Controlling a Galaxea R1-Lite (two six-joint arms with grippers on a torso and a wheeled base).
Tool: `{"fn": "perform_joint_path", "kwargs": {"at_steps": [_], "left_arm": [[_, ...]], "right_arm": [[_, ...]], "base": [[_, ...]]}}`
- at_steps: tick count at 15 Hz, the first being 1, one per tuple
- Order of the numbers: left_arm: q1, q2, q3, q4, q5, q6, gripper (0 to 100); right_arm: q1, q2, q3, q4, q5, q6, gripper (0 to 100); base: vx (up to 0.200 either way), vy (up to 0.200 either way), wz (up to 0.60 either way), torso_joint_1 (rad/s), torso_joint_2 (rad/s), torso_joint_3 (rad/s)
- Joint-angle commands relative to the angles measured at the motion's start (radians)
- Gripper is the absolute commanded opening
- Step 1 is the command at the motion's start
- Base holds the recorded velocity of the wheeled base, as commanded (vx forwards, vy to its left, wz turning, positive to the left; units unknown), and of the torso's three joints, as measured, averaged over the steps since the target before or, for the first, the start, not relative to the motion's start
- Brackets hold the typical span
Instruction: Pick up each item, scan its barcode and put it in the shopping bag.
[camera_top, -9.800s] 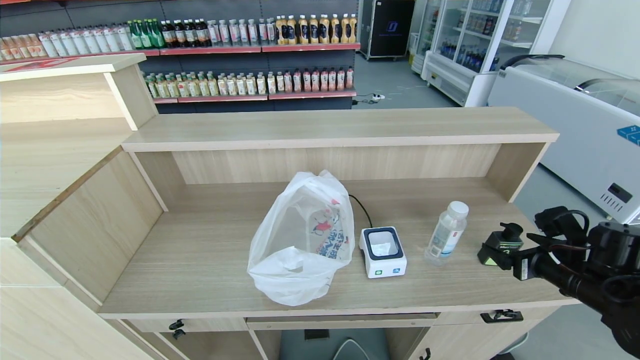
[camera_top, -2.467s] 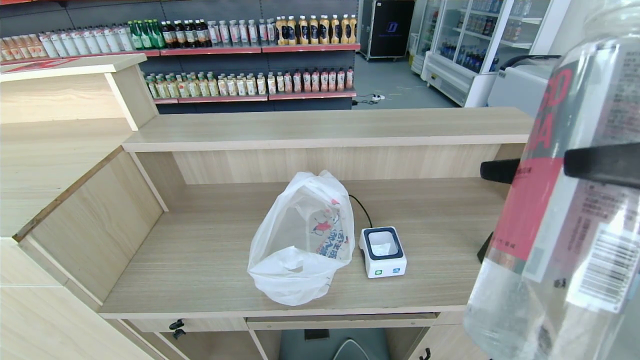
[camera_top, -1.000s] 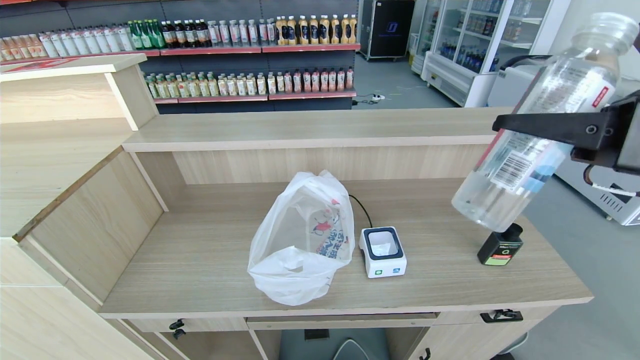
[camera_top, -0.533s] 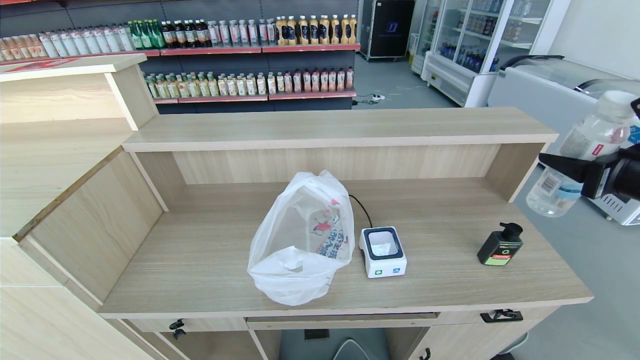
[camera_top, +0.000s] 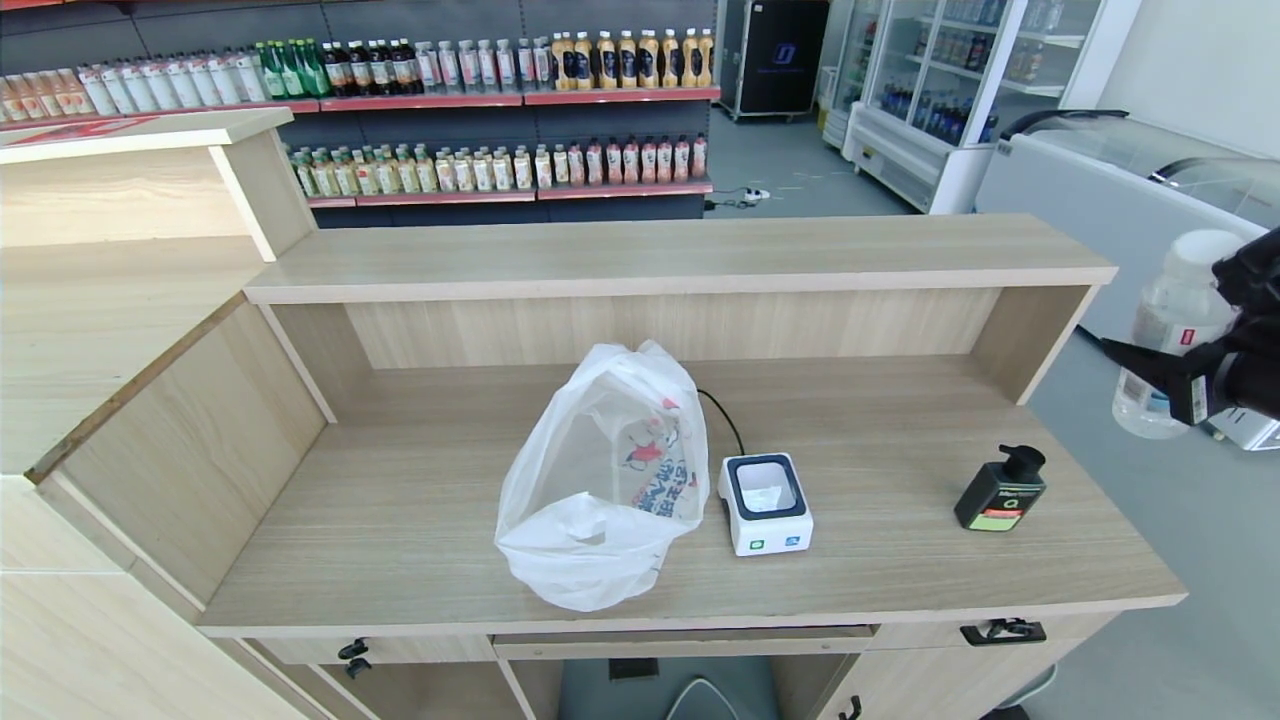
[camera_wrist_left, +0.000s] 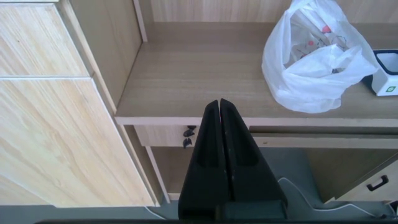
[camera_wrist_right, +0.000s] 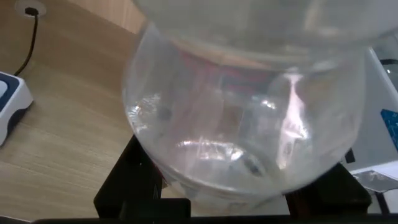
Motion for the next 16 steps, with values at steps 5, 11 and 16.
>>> {"fn": "perform_joint_path", "kwargs": {"at_steps": [5,11,16], "left_arm": [[0.001,0.000,0.000,0.000,0.000,0.001,0],[0.001,0.000,0.000,0.000,0.000,-0.001,0],[0.001,0.000,0.000,0.000,0.000,-0.001,0]], "right_arm": [[-0.003,0.017,0.007,-0.011,0.068,-0.135,0],[-0.002,0.077,-0.005,0.017,0.316,-0.252,0],[-0.037,0.238,0.007,0.021,0.512,-0.440,0]], "base": [[0.000,0.000,0.36,0.002,0.00,0.000],[0.000,0.000,0.50,0.002,0.00,0.004],[0.000,0.000,0.00,0.000,0.00,0.000]]}}
